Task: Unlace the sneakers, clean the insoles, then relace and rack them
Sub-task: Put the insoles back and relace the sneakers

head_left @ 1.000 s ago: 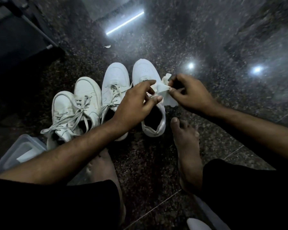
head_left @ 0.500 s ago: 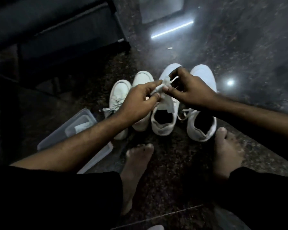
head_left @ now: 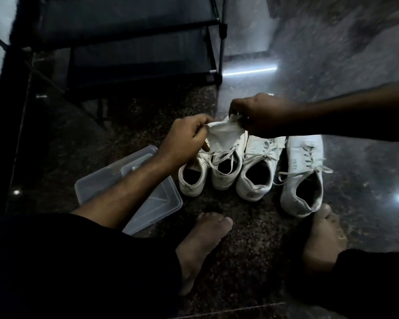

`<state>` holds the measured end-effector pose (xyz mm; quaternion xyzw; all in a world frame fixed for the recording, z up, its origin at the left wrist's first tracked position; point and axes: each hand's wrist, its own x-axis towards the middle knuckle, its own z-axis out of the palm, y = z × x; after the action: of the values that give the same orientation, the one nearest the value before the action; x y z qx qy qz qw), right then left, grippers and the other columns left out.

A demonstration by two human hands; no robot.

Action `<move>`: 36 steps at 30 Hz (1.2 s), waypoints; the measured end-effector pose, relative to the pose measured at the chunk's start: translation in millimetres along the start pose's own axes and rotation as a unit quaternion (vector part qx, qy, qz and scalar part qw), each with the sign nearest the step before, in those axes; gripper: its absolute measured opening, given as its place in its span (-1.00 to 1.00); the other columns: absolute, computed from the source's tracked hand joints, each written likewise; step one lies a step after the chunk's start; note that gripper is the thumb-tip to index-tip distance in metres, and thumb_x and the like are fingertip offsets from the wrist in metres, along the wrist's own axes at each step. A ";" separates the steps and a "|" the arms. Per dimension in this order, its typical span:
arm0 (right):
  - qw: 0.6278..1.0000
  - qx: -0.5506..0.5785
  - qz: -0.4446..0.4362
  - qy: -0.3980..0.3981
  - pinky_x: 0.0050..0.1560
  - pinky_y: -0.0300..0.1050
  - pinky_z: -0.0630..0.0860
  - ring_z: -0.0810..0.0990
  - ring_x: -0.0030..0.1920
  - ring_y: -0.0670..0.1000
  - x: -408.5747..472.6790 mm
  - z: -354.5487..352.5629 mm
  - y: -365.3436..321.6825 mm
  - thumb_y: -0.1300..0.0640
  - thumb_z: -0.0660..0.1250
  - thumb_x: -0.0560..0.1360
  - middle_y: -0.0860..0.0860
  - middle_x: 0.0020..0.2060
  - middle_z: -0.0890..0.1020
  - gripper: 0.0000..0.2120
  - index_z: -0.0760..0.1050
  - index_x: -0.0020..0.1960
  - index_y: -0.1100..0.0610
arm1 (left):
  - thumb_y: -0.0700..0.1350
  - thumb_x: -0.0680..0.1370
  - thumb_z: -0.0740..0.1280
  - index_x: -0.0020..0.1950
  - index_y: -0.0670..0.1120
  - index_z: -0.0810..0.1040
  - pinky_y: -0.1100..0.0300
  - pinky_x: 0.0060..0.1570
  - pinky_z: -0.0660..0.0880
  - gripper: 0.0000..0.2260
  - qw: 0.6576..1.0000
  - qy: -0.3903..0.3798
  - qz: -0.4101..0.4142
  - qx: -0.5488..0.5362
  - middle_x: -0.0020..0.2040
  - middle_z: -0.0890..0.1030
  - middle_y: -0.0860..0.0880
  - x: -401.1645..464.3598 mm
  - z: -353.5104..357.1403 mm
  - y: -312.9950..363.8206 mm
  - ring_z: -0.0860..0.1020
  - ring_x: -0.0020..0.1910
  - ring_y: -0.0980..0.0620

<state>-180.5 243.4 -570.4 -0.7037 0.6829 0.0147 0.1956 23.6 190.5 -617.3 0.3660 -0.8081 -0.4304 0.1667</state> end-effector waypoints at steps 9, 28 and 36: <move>0.941 0.308 -0.016 0.139 -0.03 -0.14 0.52 0.68 -0.04 0.06 42.0 96.8 -126.3 0.28 0.25 0.39 0.06 -0.05 0.71 -0.64 0.63 0.12 0.11 | -0.32 0.56 0.27 0.09 -0.12 0.72 0.15 0.18 0.57 -0.73 0.990 0.121 -0.067 -0.011 0.13 0.68 0.07 -70.9 -56.9 -76.1 0.62 0.14 0.20; 0.981 -0.020 -0.177 -0.079 -0.01 0.04 0.47 0.59 0.07 0.20 15.7 215.2 -176.1 0.15 0.14 0.60 0.11 0.16 0.51 -0.74 0.54 0.17 0.16 | -0.09 0.60 0.32 0.33 -0.12 0.60 0.13 0.36 0.38 -0.68 0.964 -0.125 -0.159 0.174 0.39 0.54 -0.13 -186.5 -18.1 -152.2 0.50 0.36 -0.13; 0.983 -0.022 -0.180 -0.038 0.00 0.05 0.46 0.54 0.12 0.19 24.0 210.3 -176.7 0.15 0.18 0.58 0.13 0.09 0.55 -0.74 0.53 0.20 0.17 | 0.10 0.64 0.17 0.34 0.11 0.59 0.04 0.03 0.46 -0.66 0.943 -0.056 -0.175 0.278 0.03 0.70 -0.13 -175.1 -14.7 -136.3 0.62 0.03 -0.18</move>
<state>43.8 281.0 -726.3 -0.8181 0.5367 0.0212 0.2056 211.7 261.5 -712.3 0.5089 -0.8267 -0.2311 -0.0653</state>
